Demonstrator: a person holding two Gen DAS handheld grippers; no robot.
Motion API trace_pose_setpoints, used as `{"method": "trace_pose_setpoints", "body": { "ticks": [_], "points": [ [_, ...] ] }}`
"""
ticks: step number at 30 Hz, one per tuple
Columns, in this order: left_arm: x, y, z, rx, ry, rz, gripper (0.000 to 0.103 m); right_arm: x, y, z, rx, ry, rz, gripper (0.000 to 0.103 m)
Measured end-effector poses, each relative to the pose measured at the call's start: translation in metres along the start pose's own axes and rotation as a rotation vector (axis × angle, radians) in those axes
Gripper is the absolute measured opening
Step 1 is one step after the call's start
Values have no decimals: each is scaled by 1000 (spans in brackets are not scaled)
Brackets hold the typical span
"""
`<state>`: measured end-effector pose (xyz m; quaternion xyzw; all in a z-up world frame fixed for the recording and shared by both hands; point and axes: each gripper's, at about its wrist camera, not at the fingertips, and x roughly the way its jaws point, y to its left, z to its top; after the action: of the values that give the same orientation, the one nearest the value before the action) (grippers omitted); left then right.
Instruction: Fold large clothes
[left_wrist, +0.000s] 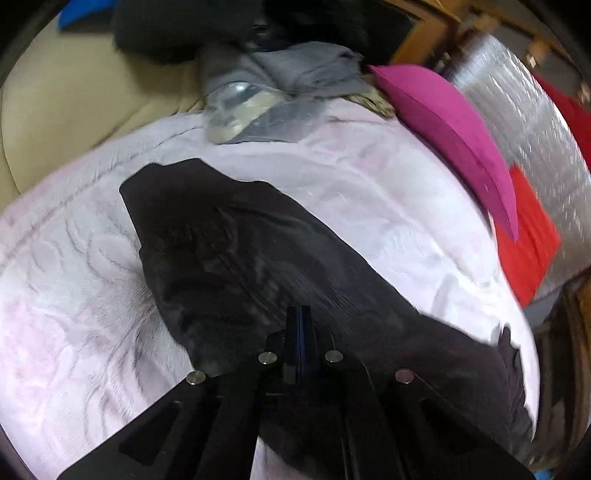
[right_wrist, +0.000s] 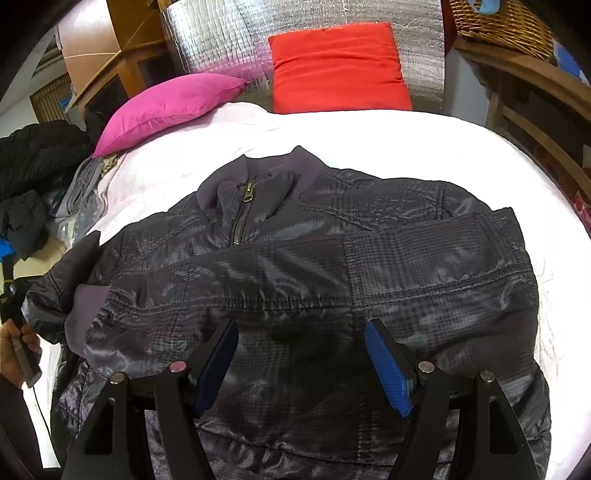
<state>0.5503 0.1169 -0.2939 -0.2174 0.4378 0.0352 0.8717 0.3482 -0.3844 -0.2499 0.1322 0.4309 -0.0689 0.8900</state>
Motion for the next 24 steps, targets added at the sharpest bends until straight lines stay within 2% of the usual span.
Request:
{"method": "trace_pose_setpoints", "body": {
  "ticks": [3, 5, 7, 8, 9, 12, 16, 19, 22, 23, 24],
  "points": [
    [-32, -6, -7, 16, -35, 5, 0, -1, -1, 1, 4, -5, 8, 75],
    [-52, 3, -14, -29, -66, 7, 3, -2, 0, 2, 7, -7, 13, 75],
    [-60, 21, -18, -94, -69, 15, 30, -4, 0, 2, 15, -11, 25, 75],
    [-60, 30, -18, -124, -67, 18, 56, -5, 0, 2, 16, -11, 30, 75],
    [-59, 42, -18, -170, -62, 17, 70, -6, 1, 1, 15, -11, 33, 75],
    [-49, 62, -15, -258, -50, -14, 70, -10, 3, -2, 8, -18, 38, 75],
    [-13, 68, -5, -312, -10, -39, 71, -11, 5, -4, 1, -24, 30, 75],
    [12, 70, -1, -336, 14, -57, 71, -7, 3, -3, 7, -19, 22, 75],
    [23, 69, 5, -313, -15, -45, 69, -2, 0, -2, 8, -10, 8, 75],
    [26, 69, 8, -310, -17, -42, 63, 0, -2, -1, 9, -7, 5, 75],
    [29, 70, 10, -315, -19, -44, 45, 1, -3, 0, 12, -4, 2, 75]
  ]
}}
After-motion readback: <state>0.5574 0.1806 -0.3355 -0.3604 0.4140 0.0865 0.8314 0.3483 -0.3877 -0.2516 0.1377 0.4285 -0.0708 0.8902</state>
